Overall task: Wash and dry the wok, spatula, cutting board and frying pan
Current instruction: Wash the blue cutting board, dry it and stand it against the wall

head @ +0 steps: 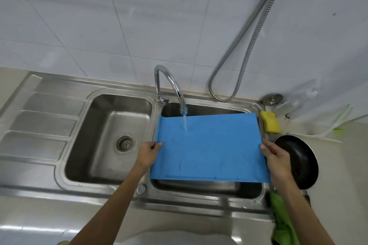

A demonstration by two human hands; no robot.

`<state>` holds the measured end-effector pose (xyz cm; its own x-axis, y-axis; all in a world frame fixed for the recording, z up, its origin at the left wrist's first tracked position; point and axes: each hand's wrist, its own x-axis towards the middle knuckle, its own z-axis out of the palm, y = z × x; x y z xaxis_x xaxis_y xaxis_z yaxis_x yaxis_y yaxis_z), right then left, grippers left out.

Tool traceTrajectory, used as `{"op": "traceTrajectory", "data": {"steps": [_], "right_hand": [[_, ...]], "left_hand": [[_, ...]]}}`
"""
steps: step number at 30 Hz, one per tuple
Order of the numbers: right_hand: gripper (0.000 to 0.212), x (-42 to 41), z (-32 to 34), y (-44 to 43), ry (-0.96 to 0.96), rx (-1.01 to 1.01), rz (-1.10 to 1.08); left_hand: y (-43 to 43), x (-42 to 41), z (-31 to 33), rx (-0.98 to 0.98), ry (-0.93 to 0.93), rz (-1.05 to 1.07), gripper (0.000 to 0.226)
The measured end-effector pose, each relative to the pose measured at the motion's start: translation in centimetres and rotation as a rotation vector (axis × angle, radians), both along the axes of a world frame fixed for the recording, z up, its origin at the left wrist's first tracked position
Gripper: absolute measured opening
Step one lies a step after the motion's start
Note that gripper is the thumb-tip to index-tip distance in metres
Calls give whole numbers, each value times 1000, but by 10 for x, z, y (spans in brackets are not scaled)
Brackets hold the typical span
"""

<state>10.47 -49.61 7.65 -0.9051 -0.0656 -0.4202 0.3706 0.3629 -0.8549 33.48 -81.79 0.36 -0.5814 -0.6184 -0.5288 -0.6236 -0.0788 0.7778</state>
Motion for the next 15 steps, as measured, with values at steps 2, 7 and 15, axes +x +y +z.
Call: {"op": "traceTrajectory", "data": {"steps": [2, 7, 15], "right_hand": [[31, -4, 17, 12, 57, 13, -13], [31, -5, 49, 30, 137, 42, -22], [34, -9, 24, 54, 98, 59, 28]], "left_hand": [[15, -19, -4, 169, 38, 72, 25], [38, -62, -4, 537, 121, 243, 23], [23, -93, 14, 590, 131, 367, 21]]}}
